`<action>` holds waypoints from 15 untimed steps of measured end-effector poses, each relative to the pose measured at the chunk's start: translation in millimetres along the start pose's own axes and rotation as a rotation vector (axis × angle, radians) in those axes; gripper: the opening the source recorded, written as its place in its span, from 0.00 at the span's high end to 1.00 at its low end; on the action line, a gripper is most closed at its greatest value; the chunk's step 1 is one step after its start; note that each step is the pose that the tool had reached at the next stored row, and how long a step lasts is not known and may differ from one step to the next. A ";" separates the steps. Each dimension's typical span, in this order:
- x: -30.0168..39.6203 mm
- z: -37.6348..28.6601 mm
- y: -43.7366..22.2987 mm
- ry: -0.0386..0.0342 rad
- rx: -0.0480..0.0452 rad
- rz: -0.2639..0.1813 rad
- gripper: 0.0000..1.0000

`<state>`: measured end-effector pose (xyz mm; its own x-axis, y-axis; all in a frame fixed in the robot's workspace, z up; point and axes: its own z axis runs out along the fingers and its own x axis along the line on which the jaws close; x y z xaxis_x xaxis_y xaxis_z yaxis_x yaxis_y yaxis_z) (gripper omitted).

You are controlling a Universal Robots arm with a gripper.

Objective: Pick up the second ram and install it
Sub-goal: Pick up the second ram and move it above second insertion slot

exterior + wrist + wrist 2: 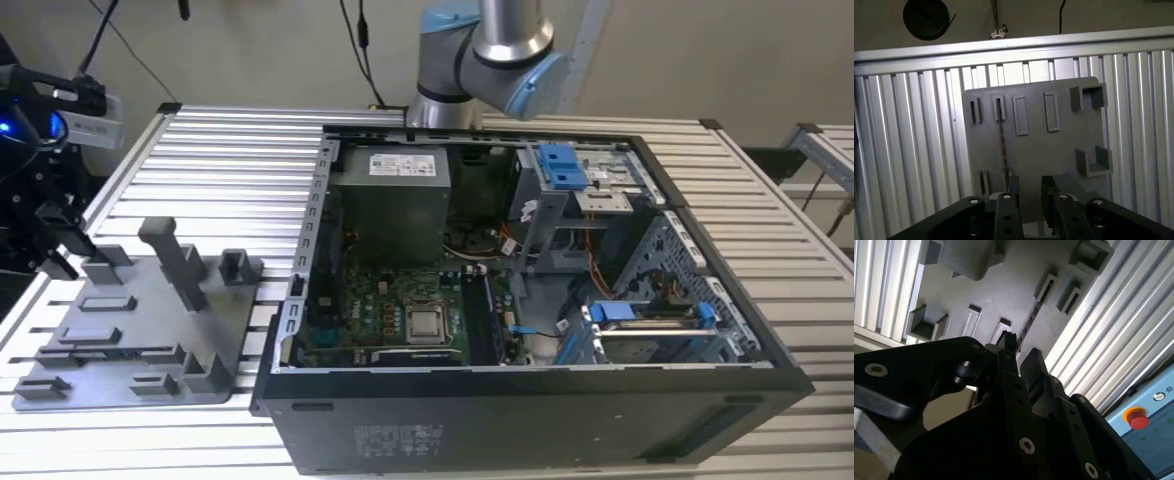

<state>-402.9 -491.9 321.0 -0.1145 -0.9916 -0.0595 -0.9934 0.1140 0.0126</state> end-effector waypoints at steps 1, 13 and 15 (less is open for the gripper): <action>0.0 0.0 0.0 0.0000 0.0000 0.000 0.70; 2.4 10.9 9.1 -0.0024 0.0214 -0.002 0.64; 3.2 13.3 12.1 -0.0032 0.0283 -0.003 0.64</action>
<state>-415.4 -492.8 307.7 -0.1110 -0.9918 -0.0627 -0.9936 0.1122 -0.0159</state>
